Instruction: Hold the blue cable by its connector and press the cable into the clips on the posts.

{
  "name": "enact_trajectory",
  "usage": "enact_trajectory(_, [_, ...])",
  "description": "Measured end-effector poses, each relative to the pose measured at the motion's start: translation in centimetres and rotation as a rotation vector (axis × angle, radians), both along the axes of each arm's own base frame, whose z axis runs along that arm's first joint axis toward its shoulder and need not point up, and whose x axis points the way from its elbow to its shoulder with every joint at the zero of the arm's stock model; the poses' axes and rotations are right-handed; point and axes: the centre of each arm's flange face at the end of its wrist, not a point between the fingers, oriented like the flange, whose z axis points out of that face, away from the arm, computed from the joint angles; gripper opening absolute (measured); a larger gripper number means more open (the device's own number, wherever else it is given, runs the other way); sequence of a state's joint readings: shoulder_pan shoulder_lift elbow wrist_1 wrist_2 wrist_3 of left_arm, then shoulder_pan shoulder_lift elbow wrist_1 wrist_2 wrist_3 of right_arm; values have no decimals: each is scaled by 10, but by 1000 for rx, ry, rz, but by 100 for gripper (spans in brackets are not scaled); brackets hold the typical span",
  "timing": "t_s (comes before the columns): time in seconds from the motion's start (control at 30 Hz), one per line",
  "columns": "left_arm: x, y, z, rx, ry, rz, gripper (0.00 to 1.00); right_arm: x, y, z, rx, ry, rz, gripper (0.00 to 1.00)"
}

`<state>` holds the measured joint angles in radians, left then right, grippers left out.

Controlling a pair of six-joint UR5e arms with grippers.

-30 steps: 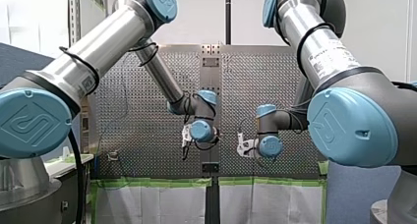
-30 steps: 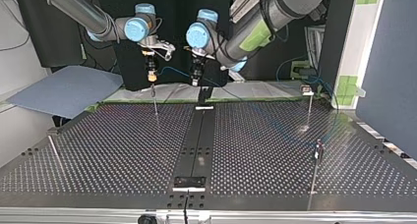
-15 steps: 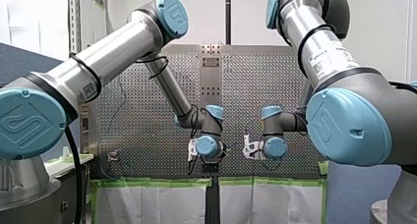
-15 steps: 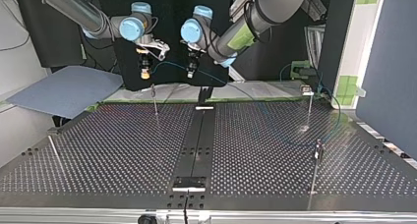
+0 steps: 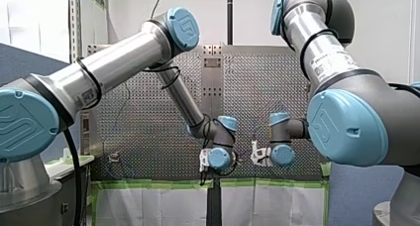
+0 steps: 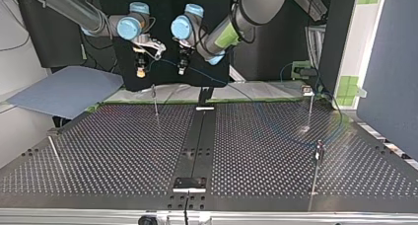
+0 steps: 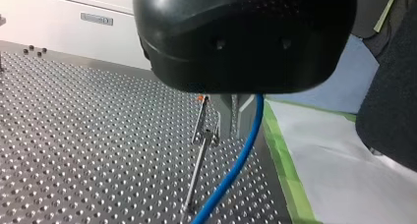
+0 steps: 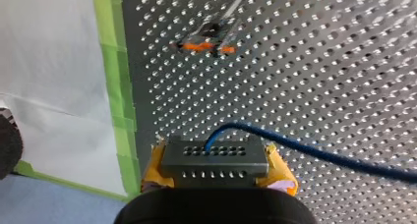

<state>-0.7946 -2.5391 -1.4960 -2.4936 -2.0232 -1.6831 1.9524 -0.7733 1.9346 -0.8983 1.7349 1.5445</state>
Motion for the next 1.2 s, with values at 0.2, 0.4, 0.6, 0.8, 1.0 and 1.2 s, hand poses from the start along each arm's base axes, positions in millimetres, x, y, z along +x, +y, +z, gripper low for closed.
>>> enact_trajectory(0.2, [0, -9, 1, -15, -17, 3, 3, -9, 0, -28, 3, 5, -6, 0])
enact_trajectory(0.4, [1, -10, 3, -17, -32, 21, 3, -18, 1, -57, 10, 46, 13, 0])
enact_trajectory(0.6, [4, -5, 3, 21, -51, 59, 3, -19, -3, -63, -13, 45, 57, 0])
enact_trajectory(0.8, [3, -1, 1, 82, -69, 91, 3, -23, -12, -62, -36, 8, 82, 0])
enact_trajectory(1.0, [0, -5, -6, 141, -85, 84, 3, -31, -21, -60, -41, -34, 100, 0])
enact_trajectory(1.2, [-2, -18, -19, 159, -83, 74, 3, -41, -27, -61, -34, -48, 122, 0])
